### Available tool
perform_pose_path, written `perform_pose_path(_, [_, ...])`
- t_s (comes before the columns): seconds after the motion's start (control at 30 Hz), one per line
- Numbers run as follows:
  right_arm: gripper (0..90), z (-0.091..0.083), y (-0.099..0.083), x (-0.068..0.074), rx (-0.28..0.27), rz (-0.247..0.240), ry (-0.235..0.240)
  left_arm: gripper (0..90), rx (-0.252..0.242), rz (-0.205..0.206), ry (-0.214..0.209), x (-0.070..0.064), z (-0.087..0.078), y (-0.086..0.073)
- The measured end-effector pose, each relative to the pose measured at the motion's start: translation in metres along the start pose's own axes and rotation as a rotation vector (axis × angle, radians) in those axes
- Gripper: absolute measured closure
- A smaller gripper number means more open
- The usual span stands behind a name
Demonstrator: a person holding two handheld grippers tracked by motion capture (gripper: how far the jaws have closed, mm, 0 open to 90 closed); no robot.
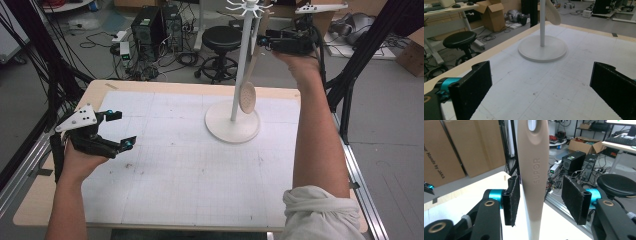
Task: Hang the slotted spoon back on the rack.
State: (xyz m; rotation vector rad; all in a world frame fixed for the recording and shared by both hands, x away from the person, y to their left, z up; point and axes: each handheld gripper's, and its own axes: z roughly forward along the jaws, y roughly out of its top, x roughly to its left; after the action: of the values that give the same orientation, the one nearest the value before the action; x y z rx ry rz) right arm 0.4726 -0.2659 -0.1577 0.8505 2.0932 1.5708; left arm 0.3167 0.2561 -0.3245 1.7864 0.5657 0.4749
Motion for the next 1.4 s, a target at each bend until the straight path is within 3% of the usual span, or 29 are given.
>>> perform_pose_path(0.37, [40.4, -0.031, -0.012, 0.007, -0.041, -0.006, -0.012, 4.5, 0.005, 0.002, -0.007, 0.000, 0.002, 0.000])
perform_pose_path(0.73, [32.4, -0.052, -0.027, 0.030, -0.095, -0.032, 0.048, 4.6, 0.010, -0.005, -0.012, 0.002, 0.006, -0.003])
perform_pose_path(1.13, [26.8, -0.060, -0.068, 0.059, -0.181, -0.030, 0.117, 4.6, 0.022, -0.014, -0.013, 0.001, 0.008, -0.005])
perform_pose_path(1.4, [22.2, -0.061, -0.104, 0.076, -0.206, -0.054, 0.123, 4.6, 0.010, -0.026, -0.027, 0.002, 0.011, -0.008])
